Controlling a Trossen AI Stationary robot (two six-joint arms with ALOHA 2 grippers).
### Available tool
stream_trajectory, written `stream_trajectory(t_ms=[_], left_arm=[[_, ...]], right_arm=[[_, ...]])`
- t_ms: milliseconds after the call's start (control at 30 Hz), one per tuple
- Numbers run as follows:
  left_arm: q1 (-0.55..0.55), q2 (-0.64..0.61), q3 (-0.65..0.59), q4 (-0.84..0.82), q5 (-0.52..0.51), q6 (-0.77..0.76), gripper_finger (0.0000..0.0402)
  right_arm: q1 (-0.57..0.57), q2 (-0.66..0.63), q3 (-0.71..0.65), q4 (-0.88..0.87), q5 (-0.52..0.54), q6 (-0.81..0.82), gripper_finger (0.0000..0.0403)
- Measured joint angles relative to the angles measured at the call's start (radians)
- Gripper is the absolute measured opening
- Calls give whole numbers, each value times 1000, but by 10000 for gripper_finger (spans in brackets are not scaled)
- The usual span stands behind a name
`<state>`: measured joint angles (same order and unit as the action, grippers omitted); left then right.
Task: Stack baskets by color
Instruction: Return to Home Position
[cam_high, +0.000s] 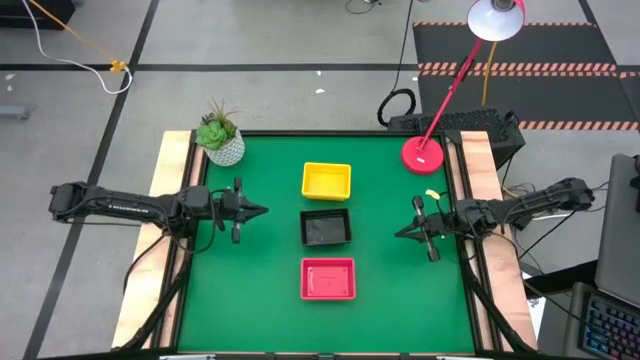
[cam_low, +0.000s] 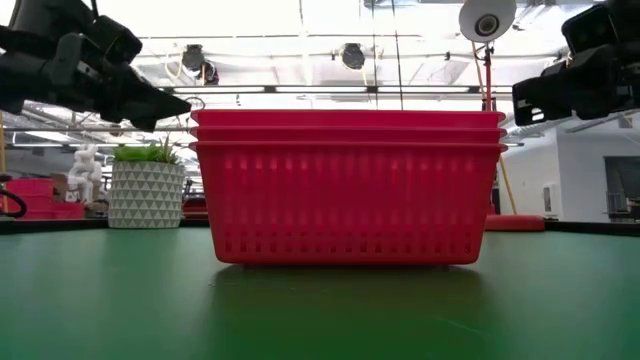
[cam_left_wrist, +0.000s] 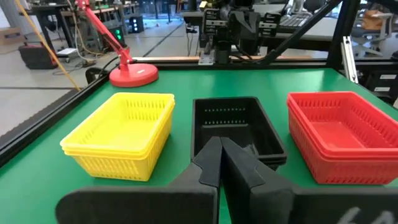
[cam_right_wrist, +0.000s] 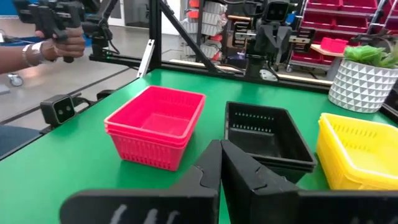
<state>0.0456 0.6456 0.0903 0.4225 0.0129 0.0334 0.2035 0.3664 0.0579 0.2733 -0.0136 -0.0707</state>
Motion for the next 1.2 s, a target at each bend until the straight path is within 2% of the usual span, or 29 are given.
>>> stream_trajectory(t_ms=[333, 733, 1033, 1200], left_arm=[[0, -130, -81, -11, 3, -14, 8], [0, -152, -81, -35, 17, -16, 11], [0, -152, -81, -24, 16, -16, 11], [0, -152, -81, -23, 16, -18, 3]], right_arm=[[-48, -16, -1, 0, -44, -19, 0], [-60, -68, -1, -43, -43, -53, 0], [-61, -196, -1, -119, -33, -83, 0], [-61, -299, -2, -194, 12, -84, 0]])
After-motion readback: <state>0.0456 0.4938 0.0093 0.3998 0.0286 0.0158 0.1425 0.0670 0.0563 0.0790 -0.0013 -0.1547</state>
